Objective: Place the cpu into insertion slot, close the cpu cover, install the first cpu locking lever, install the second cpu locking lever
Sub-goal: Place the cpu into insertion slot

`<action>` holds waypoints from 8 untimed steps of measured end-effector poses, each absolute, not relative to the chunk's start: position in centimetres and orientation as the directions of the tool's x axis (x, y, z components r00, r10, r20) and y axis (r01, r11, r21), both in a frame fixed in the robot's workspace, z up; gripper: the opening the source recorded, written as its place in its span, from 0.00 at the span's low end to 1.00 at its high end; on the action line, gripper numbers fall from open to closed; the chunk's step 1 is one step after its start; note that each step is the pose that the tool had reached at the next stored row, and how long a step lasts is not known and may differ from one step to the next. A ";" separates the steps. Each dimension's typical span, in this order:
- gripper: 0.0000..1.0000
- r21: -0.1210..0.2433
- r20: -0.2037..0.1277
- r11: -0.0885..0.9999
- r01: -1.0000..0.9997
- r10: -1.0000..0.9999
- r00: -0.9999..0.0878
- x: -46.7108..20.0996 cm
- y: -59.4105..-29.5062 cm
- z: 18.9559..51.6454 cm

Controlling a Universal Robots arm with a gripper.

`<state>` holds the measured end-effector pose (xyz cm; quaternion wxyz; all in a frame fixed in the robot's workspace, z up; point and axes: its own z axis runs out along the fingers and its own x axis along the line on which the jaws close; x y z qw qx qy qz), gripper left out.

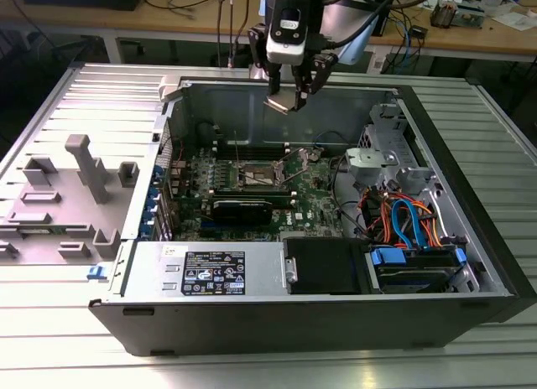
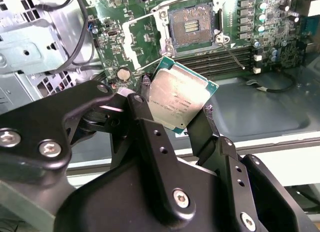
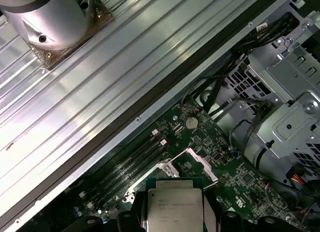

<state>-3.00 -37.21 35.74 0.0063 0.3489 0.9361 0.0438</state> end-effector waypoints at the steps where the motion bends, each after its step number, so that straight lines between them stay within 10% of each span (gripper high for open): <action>1: 0.54 0.087 0.019 0.748 0.658 0.660 -0.751 -3.0 -37.2 35.6; 8: 0.54 0.086 0.019 0.670 0.738 0.739 -0.673 -3.0 -37.2 35.2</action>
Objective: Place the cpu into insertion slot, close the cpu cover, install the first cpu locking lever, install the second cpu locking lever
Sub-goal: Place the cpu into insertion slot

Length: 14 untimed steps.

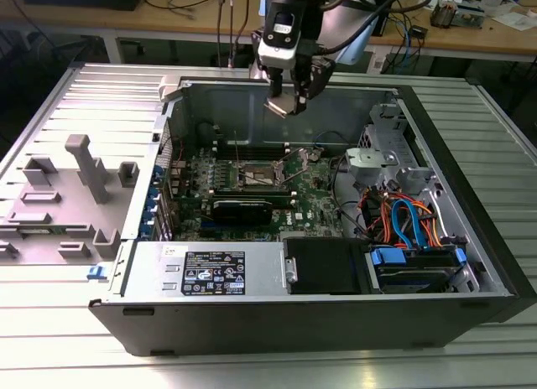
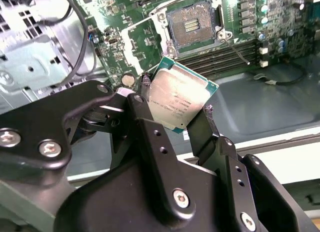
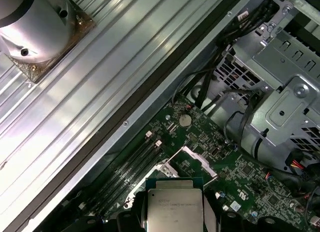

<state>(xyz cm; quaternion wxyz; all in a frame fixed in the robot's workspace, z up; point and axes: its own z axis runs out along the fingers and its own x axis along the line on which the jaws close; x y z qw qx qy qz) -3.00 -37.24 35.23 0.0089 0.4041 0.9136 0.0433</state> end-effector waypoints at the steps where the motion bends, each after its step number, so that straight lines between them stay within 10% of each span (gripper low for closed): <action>1: 0.54 0.086 0.019 0.668 0.739 0.741 -0.672 -3.0 -37.2 35.2; 14: 0.54 0.086 0.019 0.667 0.740 0.742 -0.671 -3.0 -37.2 35.2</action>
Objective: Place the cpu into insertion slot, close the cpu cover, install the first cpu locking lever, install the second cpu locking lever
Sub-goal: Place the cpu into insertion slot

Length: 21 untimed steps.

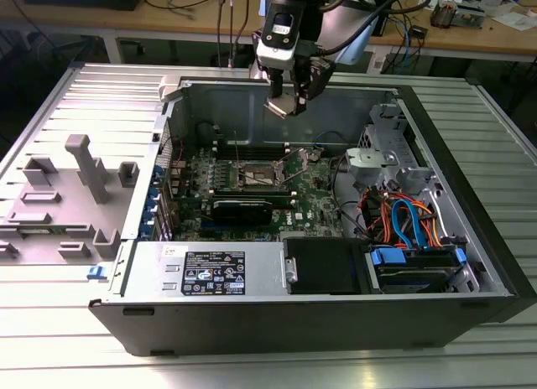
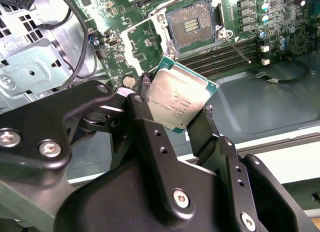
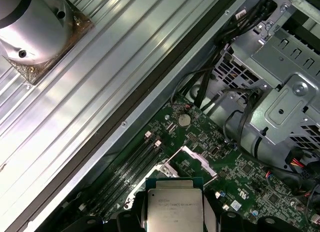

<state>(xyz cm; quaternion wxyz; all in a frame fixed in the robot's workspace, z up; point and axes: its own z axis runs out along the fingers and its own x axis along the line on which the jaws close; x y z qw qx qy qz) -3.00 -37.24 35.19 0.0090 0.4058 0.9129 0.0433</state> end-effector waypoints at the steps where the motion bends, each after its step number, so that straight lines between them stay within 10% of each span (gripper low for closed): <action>1: 0.54 0.086 0.019 0.667 0.740 0.742 -0.670 -3.0 -37.2 35.2; 21: 0.54 0.085 0.019 0.499 0.862 0.864 -0.503 -3.7 -37.3 34.2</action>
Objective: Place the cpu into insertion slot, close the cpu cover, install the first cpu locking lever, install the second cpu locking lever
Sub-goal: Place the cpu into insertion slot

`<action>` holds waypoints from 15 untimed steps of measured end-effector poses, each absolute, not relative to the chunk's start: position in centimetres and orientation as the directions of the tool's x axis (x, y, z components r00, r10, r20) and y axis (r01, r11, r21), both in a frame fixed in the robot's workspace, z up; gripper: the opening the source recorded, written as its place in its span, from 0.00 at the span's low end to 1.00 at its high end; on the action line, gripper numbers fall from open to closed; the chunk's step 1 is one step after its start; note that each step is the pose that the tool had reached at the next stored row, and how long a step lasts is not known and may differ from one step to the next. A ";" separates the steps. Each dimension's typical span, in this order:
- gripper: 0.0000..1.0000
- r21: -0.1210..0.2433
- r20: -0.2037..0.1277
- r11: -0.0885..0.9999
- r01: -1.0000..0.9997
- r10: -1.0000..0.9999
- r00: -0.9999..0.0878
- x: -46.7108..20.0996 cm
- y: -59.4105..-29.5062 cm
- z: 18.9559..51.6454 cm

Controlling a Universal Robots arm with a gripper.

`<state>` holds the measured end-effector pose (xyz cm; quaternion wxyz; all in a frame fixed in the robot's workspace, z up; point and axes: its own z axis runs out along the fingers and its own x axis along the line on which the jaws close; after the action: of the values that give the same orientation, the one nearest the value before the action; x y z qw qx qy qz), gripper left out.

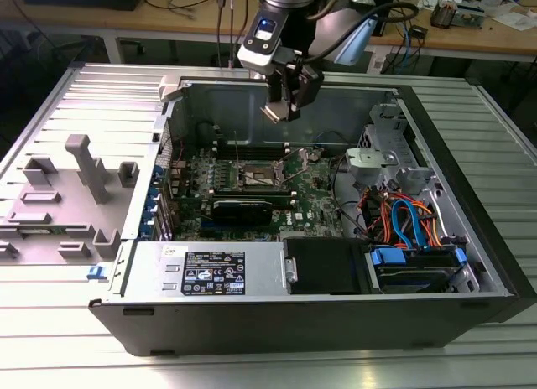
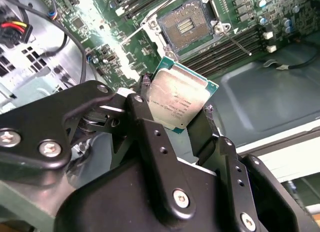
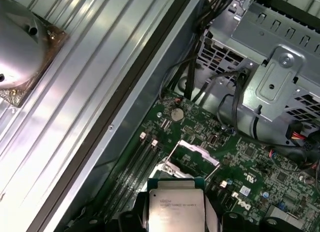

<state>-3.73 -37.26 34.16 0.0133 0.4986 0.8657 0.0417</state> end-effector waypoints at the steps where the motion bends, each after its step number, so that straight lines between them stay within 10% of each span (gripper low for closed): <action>1: 0.54 0.085 0.019 0.488 0.869 0.871 -0.491 -3.7 -37.3 34.1; 15: 0.54 0.082 0.020 0.438 0.895 0.897 -0.441 -3.7 -37.3 33.9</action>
<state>-3.73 -37.26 33.93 0.0130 0.5286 0.8478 0.0401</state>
